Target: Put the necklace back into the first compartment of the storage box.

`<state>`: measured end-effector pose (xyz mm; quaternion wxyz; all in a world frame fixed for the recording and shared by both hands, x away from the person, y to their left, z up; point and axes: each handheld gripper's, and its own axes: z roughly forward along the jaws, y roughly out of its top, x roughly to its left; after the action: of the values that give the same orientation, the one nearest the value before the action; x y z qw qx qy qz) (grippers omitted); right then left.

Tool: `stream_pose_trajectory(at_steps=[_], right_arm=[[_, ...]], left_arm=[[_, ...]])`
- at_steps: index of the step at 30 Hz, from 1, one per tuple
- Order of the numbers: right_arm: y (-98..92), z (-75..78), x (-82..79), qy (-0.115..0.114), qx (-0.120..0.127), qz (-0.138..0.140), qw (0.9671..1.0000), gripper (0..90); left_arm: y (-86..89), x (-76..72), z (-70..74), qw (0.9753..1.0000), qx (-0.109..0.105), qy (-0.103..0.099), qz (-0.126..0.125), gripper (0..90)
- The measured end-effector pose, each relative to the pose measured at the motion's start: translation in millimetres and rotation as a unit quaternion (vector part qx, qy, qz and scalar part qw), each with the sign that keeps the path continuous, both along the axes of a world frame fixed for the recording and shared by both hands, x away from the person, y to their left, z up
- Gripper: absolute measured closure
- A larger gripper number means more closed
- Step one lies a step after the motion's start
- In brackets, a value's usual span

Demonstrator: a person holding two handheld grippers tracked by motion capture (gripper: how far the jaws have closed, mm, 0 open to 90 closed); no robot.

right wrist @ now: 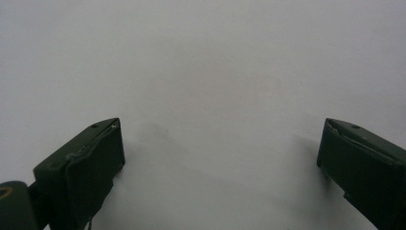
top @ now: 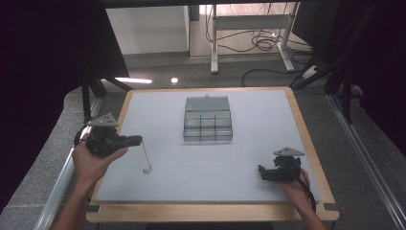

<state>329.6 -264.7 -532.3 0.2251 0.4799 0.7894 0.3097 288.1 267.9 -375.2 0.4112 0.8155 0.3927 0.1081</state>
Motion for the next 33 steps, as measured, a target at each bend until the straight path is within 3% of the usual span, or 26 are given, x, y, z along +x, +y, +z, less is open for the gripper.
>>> stream_pose_trajectory(at_steps=[15,33], right_arm=[[-0.1,0.1,0.0,0.0,0.001,0.0,1.0,1.9],[-0.1,0.1,0.0,0.0,0.001,0.0,1.0,1.9]], left_arm=[[0.7,9.2,34.5,0.9998,-0.003,-0.019,0.002,89.5],[-6.7,24.4,38.3,0.9998,-0.009,-0.016,0.005,89.5]])
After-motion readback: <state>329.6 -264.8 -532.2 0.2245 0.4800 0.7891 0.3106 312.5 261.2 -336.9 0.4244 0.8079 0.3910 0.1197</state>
